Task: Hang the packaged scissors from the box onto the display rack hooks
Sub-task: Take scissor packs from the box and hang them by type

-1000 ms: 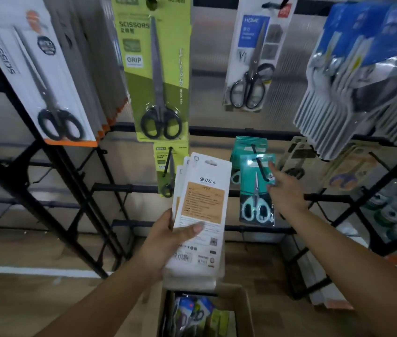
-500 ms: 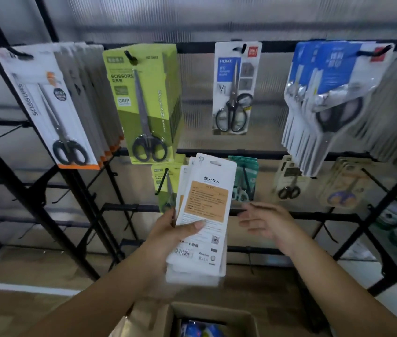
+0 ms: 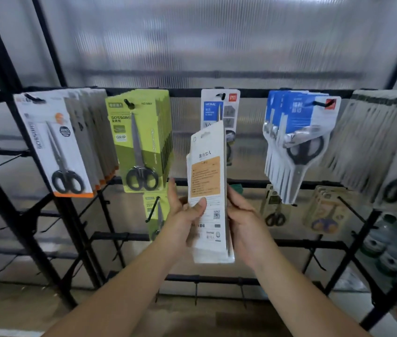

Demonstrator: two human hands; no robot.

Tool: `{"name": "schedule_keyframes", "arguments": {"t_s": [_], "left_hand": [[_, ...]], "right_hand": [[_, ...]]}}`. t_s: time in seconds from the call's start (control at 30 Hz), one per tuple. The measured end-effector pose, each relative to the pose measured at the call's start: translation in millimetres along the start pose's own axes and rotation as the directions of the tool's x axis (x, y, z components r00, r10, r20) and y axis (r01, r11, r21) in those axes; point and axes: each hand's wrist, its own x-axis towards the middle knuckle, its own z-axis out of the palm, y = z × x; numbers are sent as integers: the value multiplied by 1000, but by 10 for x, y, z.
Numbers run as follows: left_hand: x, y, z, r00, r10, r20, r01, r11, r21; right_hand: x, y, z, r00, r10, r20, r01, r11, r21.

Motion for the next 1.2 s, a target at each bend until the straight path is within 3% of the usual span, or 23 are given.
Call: {"name": "schedule_keyframes", "arguments": {"t_s": [0.13,0.23,0.33,0.43,0.6,0.7,0.77,0.9,1.0,1.07,1.13,1.2], "left_hand": [[31,128,17,997,3,83,-4,1000,10],[49,246,95,998,-50,23,47,991,126],[89,362,148,993,-105,-52,108,993,45],[113,416,110,992,-122,-27,119,988,-94],[137,462,23,988,-53,143,88,963,-255],[102,465,27,981,22,191,4,991,-132],[111,449,20,988,31,153,-22,998,-58],[83,373,19,989,25,142,-14,997,-82],[28,330,8,996,23,90,-18,998,-57],[-9,320,8,997,-17,73,20,999,-46],[-55,310,46,997,-67,48,68,998,-15],[-86,274,85,994,-99,36,99,995,-8]], "right_hand": [[-12,-58,114,995,-92,27,93,995,-27],[-23,-68,217,981,-193,34,196,963,-182],[6,-59,271,949,-314,11,287,853,-436],[62,-93,287,923,-379,60,323,684,-654],[179,-194,263,925,-368,96,324,628,-708],[214,-243,237,932,-340,126,326,630,-705],[226,-266,222,917,-363,163,364,601,-711],[193,-214,160,825,-558,92,446,542,-712],[159,-174,-6,728,-685,18,415,420,-807],[157,-202,-139,796,-602,-65,323,513,-795],[157,-231,-228,912,-396,-111,245,740,-627],[131,-218,-298,967,-237,-94,160,852,-499]]}}
